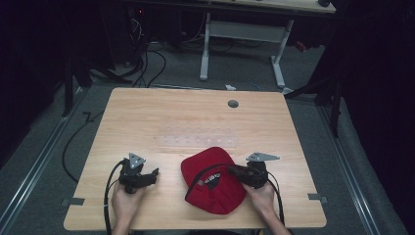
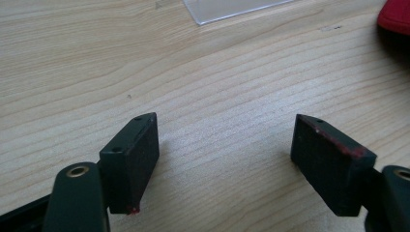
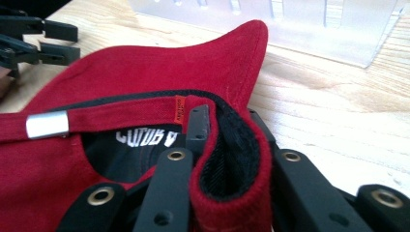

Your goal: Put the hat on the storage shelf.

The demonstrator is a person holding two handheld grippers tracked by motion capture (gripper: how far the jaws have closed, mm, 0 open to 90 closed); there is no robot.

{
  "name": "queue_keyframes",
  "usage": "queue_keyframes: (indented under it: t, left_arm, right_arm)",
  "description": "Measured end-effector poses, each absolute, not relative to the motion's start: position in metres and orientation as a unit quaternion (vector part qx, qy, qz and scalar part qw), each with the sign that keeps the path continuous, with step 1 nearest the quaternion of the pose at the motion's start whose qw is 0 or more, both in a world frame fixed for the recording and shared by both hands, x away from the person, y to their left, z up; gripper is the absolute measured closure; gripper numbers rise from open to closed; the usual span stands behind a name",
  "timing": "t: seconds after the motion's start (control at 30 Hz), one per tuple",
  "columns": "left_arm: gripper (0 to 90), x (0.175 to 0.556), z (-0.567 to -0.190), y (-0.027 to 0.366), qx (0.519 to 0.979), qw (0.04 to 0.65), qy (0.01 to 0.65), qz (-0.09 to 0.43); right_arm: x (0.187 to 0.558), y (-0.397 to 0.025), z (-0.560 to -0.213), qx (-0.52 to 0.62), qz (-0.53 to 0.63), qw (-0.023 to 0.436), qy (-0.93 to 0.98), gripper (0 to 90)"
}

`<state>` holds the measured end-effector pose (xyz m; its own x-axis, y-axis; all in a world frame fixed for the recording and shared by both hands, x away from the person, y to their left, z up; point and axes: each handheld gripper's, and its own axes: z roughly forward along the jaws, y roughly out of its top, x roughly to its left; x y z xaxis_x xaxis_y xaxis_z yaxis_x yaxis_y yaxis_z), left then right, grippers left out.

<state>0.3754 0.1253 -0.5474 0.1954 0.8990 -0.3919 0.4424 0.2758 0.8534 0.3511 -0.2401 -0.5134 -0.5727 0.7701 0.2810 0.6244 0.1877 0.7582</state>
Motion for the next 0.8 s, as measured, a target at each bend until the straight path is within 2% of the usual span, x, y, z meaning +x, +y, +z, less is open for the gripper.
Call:
queue_keyframes:
  t: [0.27,0.37,0.8]
  left_arm:
    - [25.6,0.375,-0.547,0.125,0.563,0.532,0.596,0.213]
    - [22.6,0.375,-0.548,0.125,0.561,0.528,0.6,0.215]
    - [24.0,0.374,-0.547,0.125,0.561,0.531,0.598,0.214]
  right_arm:
    - [0.348,-0.243,-0.508,0.453,0.456,0.07,0.763,79.9]
    - [0.347,-0.246,-0.505,0.456,0.458,0.067,0.76,80.1]
    - [0.347,-0.249,-0.483,0.453,0.454,0.079,0.763,80.7]
